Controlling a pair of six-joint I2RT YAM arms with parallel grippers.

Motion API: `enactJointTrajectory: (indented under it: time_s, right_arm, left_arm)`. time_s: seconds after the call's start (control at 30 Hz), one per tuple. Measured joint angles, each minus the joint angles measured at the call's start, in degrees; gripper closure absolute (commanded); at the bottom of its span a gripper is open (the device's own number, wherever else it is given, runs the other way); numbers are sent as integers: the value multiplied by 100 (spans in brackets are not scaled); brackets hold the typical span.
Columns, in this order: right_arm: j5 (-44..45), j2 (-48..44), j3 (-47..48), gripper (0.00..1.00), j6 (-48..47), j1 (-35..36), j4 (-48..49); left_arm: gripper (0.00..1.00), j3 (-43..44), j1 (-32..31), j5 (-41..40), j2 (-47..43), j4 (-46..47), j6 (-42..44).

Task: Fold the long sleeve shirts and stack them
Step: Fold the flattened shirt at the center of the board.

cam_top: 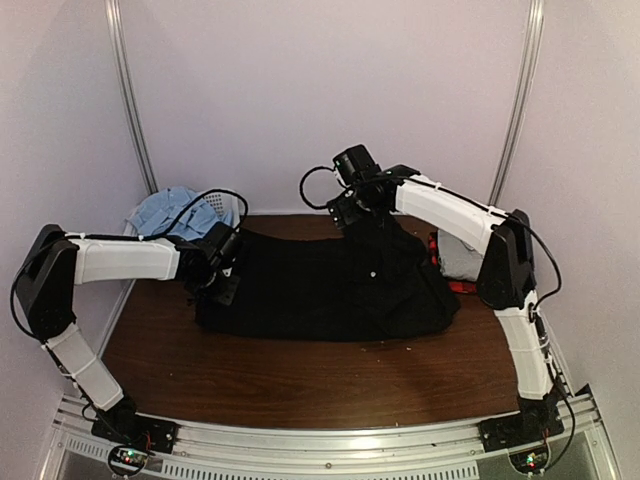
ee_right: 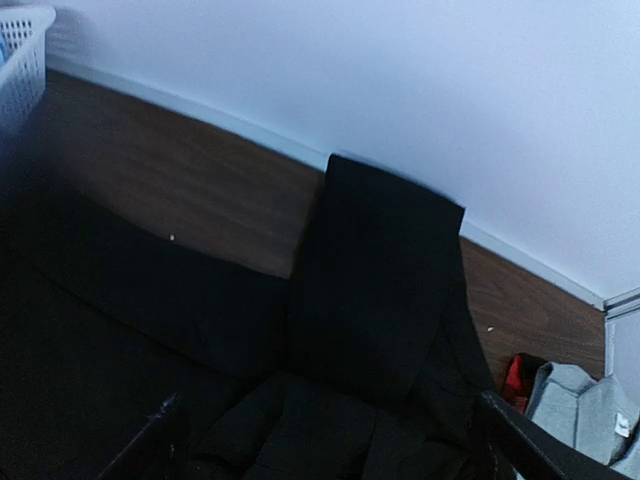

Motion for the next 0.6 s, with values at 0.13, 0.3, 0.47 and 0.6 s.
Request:
enactJointTrajectory:
  time_s: [0.13,0.3,0.47,0.6]
  right_arm:
    - [-485,234,-507,3,168,-107,-146]
    - [-911,-1003,-2677,5,431,-208,57]
    - [-1132,-2806,-4511,11,741,-304,483]
    - [-1263,-3847,-5788,16,966,-476,750]
  left_arm:
    - [45,-9,0,107,-2,24,22]
    - [42,-46,0,396,-7,181,87]
    - [41,-109,0,809,-13,461,114]
    - [41,-302,0,999,-26,739,107]
